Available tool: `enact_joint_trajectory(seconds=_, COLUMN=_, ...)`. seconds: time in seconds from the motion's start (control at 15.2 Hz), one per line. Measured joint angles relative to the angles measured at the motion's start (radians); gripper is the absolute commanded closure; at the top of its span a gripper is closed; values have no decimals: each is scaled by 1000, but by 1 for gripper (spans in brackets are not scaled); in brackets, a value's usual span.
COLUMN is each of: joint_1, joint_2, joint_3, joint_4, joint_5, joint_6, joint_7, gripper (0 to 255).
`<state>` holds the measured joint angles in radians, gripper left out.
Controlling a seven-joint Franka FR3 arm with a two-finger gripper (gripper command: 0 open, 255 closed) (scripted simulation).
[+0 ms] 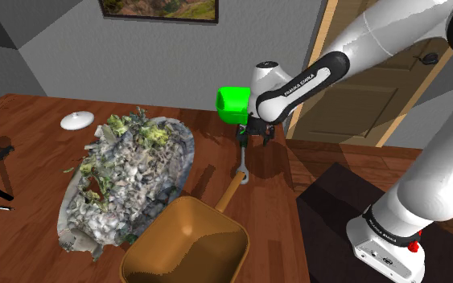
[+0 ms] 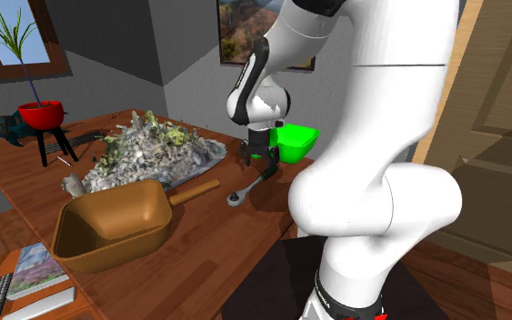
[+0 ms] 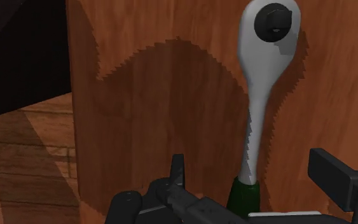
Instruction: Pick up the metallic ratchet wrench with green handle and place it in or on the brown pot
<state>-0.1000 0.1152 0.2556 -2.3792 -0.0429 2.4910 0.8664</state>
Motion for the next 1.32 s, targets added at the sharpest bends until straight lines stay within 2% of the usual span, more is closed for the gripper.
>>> enact_joint_trajectory(seconds=0.33, joint_1=22, joint_2=195, joint_3=-33, joint_4=121, joint_5=-51, joint_6=88, joint_7=124, gripper=0)
enact_joint_trajectory(seconds=0.79, joint_1=43, joint_2=276, joint_3=-47, joint_4=139, joint_5=-82, joint_6=158, joint_7=154, gripper=0)
enact_joint_trajectory(seconds=1.25, joint_1=48, joint_2=295, joint_3=-44, joint_4=140, joint_5=-92, joint_6=175, joint_7=162, gripper=0)
enact_joint_trajectory(seconds=1.32, joint_1=46, joint_2=294, joint_3=-43, joint_4=140, joint_5=-92, joint_6=174, joint_7=161, gripper=255)
